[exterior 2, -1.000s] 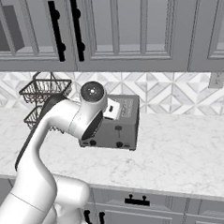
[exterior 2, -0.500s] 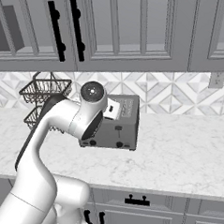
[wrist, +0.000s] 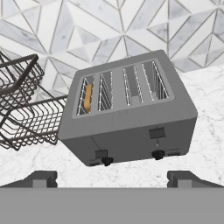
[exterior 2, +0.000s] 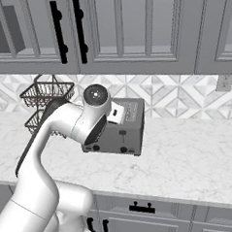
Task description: Start the toaster. Once the lever pops up, take the bread to the plate on the dining counter.
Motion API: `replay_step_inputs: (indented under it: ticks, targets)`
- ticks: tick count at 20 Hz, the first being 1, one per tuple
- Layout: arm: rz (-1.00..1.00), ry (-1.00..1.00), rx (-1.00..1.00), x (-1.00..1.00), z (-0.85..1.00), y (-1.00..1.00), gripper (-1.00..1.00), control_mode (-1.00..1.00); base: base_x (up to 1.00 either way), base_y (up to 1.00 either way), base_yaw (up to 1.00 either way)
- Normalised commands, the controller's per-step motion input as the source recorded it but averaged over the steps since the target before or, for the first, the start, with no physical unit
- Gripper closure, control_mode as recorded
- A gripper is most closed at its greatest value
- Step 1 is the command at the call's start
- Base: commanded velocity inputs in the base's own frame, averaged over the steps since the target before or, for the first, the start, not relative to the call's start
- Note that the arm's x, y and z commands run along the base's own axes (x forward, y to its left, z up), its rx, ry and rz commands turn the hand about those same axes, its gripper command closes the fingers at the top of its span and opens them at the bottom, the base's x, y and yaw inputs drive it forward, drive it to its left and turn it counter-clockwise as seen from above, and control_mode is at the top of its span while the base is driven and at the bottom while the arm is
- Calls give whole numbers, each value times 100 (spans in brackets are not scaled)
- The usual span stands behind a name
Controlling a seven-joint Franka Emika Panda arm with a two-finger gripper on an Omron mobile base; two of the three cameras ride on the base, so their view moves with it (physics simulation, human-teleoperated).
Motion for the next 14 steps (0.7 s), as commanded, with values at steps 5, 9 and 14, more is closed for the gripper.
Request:
replay_step_inputs:
  ticks: [5,9,14]
  targets:
    - [0,0,0,0,0,0,-100,-100,0,0,0]
    - [0,0,0,0,0,0,-100,-100,0,0,0]
    - [0,0,0,0,0,0,-100,-100,0,0,0]
